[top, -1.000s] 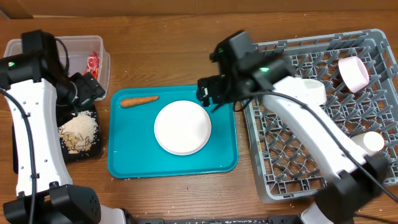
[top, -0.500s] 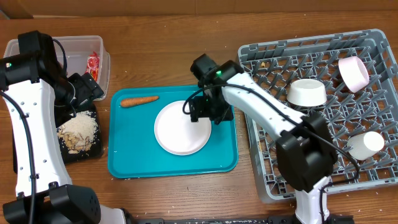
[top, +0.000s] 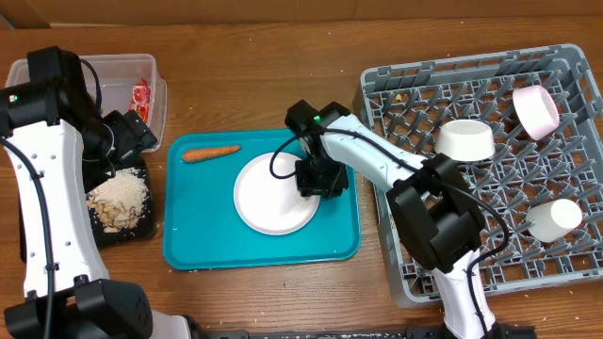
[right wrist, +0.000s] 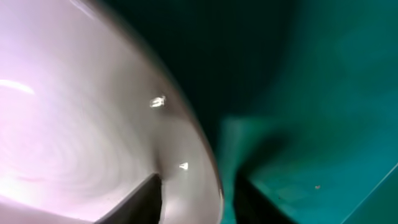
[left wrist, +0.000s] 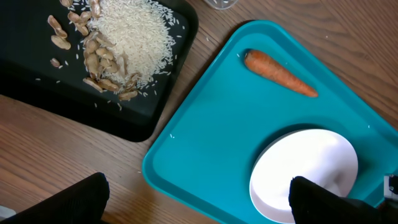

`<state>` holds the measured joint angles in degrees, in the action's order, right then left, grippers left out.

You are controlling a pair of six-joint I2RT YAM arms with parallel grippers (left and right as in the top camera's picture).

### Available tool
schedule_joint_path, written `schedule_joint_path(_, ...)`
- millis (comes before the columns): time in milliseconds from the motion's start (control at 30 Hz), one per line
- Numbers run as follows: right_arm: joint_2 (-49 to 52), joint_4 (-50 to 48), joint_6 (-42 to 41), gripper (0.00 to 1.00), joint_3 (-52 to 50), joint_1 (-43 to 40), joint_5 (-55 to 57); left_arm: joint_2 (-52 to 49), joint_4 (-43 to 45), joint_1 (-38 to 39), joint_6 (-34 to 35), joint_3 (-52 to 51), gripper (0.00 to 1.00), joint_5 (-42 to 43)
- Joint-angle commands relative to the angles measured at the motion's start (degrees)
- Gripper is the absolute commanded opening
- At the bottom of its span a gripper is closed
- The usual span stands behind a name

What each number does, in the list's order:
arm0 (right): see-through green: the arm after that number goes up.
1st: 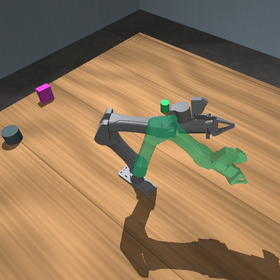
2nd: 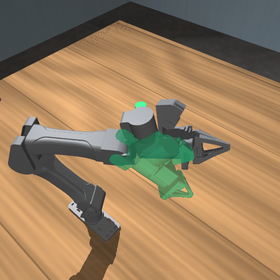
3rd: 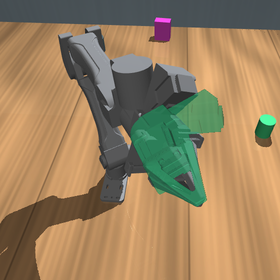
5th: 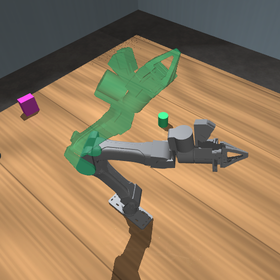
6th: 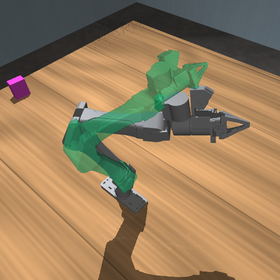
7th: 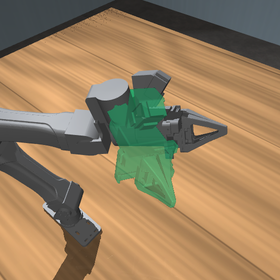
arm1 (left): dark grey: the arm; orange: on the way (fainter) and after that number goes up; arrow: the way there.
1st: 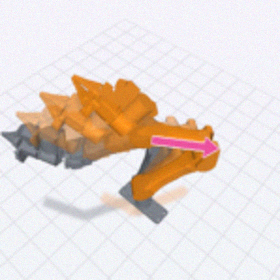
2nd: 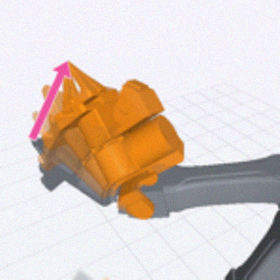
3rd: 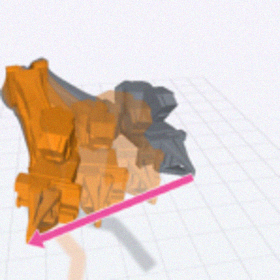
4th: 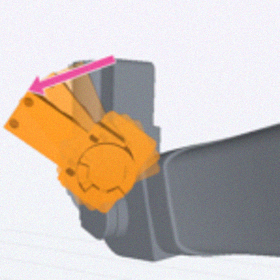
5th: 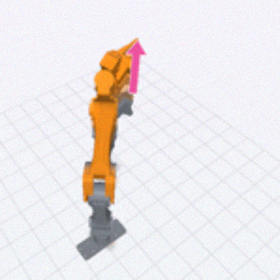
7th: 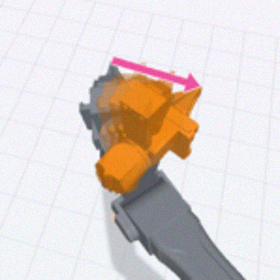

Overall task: Sort waste into correct bins and load items into the dishwasher
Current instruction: 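Lift the plate with the right gripper and carry it into the rack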

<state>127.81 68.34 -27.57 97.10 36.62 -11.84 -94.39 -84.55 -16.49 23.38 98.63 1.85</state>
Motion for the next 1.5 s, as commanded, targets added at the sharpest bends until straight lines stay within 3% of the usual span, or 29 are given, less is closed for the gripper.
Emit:
schedule_joint_path(0,1.2,-0.3,0.1,0.13,-0.9,-0.2,0.3,0.3,-0.2,-0.1,-1.6,0.7,0.95,-0.4)
schedule_joint_path(67,1.0,-0.1,0.4,0.04,-0.7,-0.9,0.5,0.3,-0.2,-0.1,-1.6,0.7,0.95,-0.4)
schedule_joint_path(300,-4.8,4.1,0.5,0.04,2.4,-5.1,9.1,0.3,-0.3,-0.1,-1.6,0.7,0.95,-0.4)
schedule_joint_path(500,-18.8,5.6,2.6,0.04,7.1,-9.5,21.1,0.3,-0.3,-0.1,-1.6,0.7,0.95,-0.8)
schedule_joint_path(767,-33.7,4.5,3.5,0.04,7.4,-12.9,58.6,0.3,0.3,-0.1,-1.5,0.7,0.95,-0.8)
schedule_joint_path(933,-33.8,8.8,-8.8,0.04,5.6,-13.0,78.5,0.3,0.8,-0.1,-1.5,0.7,0.95,-0.8)
schedule_joint_path(1100,-33.0,8.5,-10.3,0.04,1.3,-13.0,79.6,0.3,0.8,-0.1,-1.5,0.7,0.95,-0.8)
schedule_joint_path(1467,-32.3,6.0,-14.9,0.04,-11.0,-13.0,69.3,0.3,0.8,-0.1,-1.5,0.7,0.95,-0.8)
